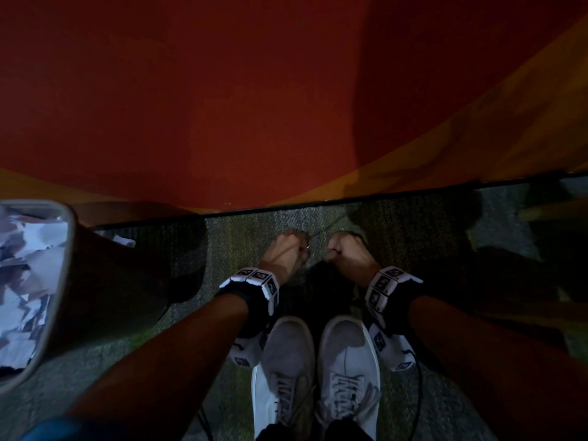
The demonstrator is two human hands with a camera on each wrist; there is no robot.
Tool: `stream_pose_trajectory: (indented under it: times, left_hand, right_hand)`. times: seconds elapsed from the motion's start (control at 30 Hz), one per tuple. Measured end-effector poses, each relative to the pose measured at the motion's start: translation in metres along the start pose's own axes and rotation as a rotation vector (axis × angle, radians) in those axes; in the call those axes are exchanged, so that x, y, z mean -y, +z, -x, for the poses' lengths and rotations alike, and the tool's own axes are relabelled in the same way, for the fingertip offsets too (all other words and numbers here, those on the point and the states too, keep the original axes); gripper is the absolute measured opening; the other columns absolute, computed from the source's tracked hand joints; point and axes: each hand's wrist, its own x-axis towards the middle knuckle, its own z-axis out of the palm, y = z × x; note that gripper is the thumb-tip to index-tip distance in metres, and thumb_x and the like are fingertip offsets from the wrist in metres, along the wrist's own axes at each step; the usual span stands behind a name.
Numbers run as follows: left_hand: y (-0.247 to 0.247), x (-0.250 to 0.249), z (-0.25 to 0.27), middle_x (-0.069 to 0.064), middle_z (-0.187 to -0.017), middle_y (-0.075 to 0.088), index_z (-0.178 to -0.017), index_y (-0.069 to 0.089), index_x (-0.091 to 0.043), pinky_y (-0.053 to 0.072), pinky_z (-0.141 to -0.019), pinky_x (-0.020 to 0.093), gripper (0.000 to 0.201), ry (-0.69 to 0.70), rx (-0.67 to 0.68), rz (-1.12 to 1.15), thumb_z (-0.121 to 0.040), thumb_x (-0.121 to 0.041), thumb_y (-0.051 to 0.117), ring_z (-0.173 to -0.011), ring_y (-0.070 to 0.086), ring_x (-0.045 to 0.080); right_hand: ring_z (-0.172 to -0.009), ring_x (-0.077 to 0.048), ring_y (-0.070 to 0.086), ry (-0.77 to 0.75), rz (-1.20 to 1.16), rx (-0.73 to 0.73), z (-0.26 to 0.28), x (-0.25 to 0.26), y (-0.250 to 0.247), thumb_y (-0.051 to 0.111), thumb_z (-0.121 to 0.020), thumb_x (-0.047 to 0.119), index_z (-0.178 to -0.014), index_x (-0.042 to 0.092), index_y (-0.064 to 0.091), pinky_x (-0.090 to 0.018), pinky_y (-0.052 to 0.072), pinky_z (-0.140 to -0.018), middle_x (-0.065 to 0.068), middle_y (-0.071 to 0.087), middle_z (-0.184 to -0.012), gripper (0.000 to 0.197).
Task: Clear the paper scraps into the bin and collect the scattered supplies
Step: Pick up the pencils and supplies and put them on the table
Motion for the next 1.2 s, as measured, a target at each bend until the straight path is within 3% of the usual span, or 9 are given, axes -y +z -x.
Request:
stream_pose_trajectory:
  times: [0.23,0.33,0.4,0.5,0.63,0.73,0.97,1.07,1.2]
  left_hand:
    - [-0.029,-0.013,0.022,0.005,-0.064,0.061,-0.079,0.066,-0.007,0.045,-0.048,0.027,0.025,-0.006,-0.107,0.267,-0.087,0.007,0.046,-0.052,0.056,0.02]
    - [-0.06,-0.036,0.038,0.003,-0.07,0.063,-0.074,0.071,-0.014,0.042,-0.059,0.022,0.024,0.034,-0.142,0.229,-0.084,-0.001,0.053,-0.071,0.058,0.021]
    - [-0.086,-0.055,0.053,-0.005,-0.079,0.061,-0.086,0.074,-0.015,0.039,-0.07,0.018,0.016,0.101,-0.13,0.138,-0.09,-0.007,0.06,-0.08,0.055,0.011]
    - [-0.129,-0.08,0.076,-0.009,-0.079,0.066,-0.084,0.072,-0.022,0.048,-0.074,0.025,0.021,0.152,-0.165,0.108,-0.09,-0.006,0.059,-0.078,0.062,0.009]
    - [-0.186,-0.125,0.109,-0.005,-0.077,0.072,-0.081,0.07,-0.02,0.052,-0.073,0.024,0.018,0.227,-0.261,0.025,-0.088,-0.007,0.059,-0.075,0.066,0.01]
    - [-0.222,-0.169,0.139,-0.004,-0.075,0.07,-0.083,0.072,-0.013,0.047,-0.068,0.019,0.018,0.305,-0.275,-0.031,-0.086,-0.001,0.059,-0.07,0.063,0.007]
    - [-0.277,-0.306,0.201,-0.012,-0.069,0.064,-0.089,0.075,-0.011,0.037,-0.055,0.005,0.007,0.518,-0.314,-0.219,-0.091,-0.01,0.068,-0.054,0.054,-0.011]
    - [-0.275,-0.374,0.22,-0.009,-0.07,0.066,-0.088,0.075,-0.011,0.043,-0.058,0.014,0.008,0.652,-0.313,-0.246,-0.092,-0.015,0.069,-0.056,0.056,-0.009]
    - [-0.247,-0.451,0.236,0.0,-0.069,0.071,-0.083,0.075,-0.009,0.054,-0.054,0.023,0.014,0.781,-0.298,-0.242,-0.092,-0.017,0.068,-0.054,0.065,0.006]
  right_hand:
    - [-0.083,-0.018,0.069,-0.057,-0.191,-0.131,0.026,0.0,-0.021,0.069,-0.085,0.008,-0.074,0.014,0.069,-0.025,0.052,-0.076,-0.005,0.074,-0.084,0.012]
    - [-0.076,-0.019,0.066,-0.052,-0.218,-0.133,0.048,0.021,-0.049,0.063,-0.088,0.004,-0.071,0.009,0.07,-0.029,0.052,-0.071,-0.003,0.07,-0.077,0.019]
    - [-0.064,-0.028,0.057,0.004,-0.34,-0.204,0.06,0.036,-0.074,0.052,-0.088,-0.002,-0.063,0.001,0.059,-0.036,0.046,-0.061,-0.011,0.062,-0.066,0.026]
    - [-0.051,-0.021,0.041,0.041,-0.437,-0.231,0.078,0.062,-0.113,0.037,-0.096,0.002,-0.062,0.005,0.051,-0.028,0.035,-0.05,-0.01,0.047,-0.057,0.037]
    - [-0.068,-0.017,0.057,-0.095,-0.183,-0.204,0.134,0.105,-0.174,0.049,-0.096,0.003,-0.08,0.0,0.069,-0.029,0.048,-0.063,-0.003,0.063,-0.071,0.025]
    - [-0.067,-0.016,0.069,-0.208,-0.055,-0.239,0.181,0.127,-0.221,0.059,-0.092,0.002,-0.078,0.008,0.072,-0.034,0.06,-0.065,-0.003,0.071,-0.071,0.02]
    - [-0.066,-0.022,0.071,-0.257,0.095,-0.42,0.318,0.153,-0.325,0.068,-0.088,0.003,-0.073,0.011,0.072,-0.038,0.061,-0.063,-0.001,0.069,-0.065,0.018]
    - [-0.063,-0.022,0.069,-0.24,0.194,-0.505,0.38,0.14,-0.365,0.069,-0.086,0.001,-0.073,0.005,0.073,-0.039,0.061,-0.061,-0.007,0.07,-0.065,0.015]
    - [-0.061,-0.016,0.069,-0.128,0.289,-0.622,0.442,0.095,-0.4,0.075,-0.078,0.002,-0.071,0.007,0.077,-0.023,0.053,-0.055,-0.007,0.073,-0.067,0.009]
